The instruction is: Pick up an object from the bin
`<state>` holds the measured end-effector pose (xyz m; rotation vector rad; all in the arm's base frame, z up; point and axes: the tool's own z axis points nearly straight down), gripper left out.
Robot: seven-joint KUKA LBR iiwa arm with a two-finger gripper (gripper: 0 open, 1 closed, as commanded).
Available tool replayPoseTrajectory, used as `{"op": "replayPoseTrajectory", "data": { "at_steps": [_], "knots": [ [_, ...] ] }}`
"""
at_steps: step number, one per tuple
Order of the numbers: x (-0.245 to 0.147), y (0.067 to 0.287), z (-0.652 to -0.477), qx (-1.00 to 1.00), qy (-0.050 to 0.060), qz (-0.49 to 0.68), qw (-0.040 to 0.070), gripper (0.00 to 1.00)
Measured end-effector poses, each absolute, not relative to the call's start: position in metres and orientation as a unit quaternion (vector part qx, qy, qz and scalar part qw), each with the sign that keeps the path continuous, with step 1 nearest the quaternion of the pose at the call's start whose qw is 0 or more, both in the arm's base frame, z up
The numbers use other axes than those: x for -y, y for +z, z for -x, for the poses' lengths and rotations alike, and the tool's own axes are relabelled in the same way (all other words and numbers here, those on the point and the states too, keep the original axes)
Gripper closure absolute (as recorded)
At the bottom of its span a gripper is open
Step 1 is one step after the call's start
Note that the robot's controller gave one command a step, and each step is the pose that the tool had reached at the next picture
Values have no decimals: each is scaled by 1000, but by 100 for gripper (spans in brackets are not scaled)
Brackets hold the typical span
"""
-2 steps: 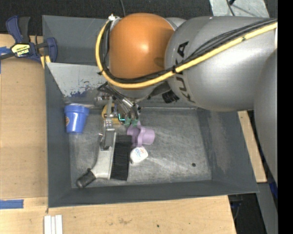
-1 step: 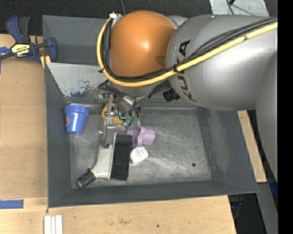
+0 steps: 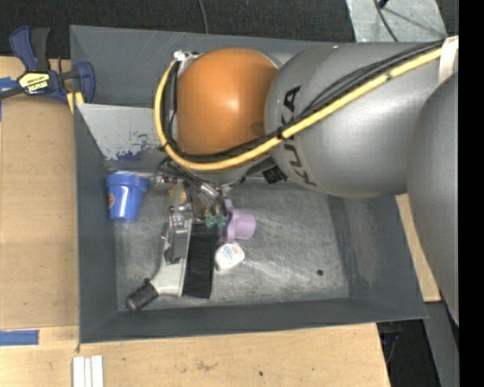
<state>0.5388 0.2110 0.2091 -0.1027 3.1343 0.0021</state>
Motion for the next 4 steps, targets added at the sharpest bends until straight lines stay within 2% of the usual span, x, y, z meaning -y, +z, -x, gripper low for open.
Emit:
{"op": "replayPoseTrajectory", "data": {
  "at_steps": [1, 2, 3, 4],
  "knots": [
    [-166, 180, -554, -989, 1, 150, 1, 0],
    [-155, 181, -523, -982, -1, 189, 1, 0],
    [-177, 138, -525, -979, 1, 202, 5, 0],
    [-159, 111, -506, -961, 1, 277, -1, 0]
  ]
}}
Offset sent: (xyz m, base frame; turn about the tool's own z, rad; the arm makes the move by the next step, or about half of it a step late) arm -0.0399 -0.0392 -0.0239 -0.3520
